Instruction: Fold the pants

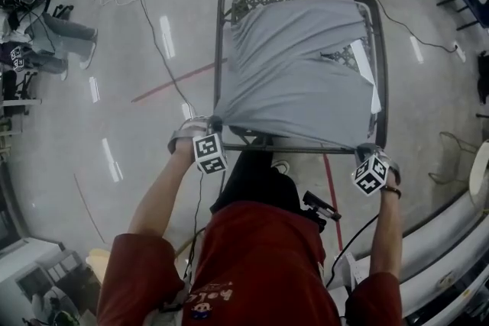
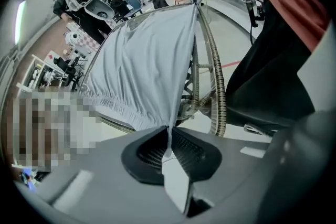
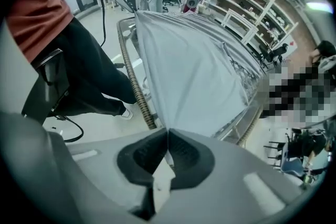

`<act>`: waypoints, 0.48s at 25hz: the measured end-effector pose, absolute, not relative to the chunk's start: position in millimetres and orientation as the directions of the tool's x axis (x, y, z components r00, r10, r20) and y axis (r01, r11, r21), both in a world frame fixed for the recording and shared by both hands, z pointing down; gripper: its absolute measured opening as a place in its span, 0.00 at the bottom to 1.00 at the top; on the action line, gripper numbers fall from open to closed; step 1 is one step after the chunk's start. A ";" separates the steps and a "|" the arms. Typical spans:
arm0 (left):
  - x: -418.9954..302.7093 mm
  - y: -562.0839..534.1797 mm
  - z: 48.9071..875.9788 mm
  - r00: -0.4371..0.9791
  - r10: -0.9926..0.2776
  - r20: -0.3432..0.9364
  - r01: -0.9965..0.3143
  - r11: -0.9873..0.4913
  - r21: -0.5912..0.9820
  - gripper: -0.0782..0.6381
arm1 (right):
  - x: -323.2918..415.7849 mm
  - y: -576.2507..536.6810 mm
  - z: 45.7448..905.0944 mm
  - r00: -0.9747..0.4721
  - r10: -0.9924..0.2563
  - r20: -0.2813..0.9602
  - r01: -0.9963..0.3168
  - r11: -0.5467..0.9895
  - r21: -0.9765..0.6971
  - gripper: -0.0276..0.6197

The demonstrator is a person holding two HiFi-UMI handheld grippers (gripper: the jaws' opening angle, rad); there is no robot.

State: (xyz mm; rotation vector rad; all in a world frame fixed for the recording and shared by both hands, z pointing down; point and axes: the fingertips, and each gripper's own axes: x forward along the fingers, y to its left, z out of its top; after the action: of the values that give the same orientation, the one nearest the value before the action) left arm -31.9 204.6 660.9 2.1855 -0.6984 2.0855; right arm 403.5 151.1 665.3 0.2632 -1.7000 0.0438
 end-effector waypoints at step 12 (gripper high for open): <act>-22.7 223.7 634.9 -0.002 -0.350 0.937 -0.404 -0.857 -0.321 0.16 | 404.4 142.4 623.3 -0.183 -0.295 0.938 -0.222 0.942 0.252 0.06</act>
State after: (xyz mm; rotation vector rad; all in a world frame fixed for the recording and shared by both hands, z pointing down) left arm -22.7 223.7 634.9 2.1895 -0.8273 2.0336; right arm 404.4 142.4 623.3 0.3867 -1.7696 -0.0679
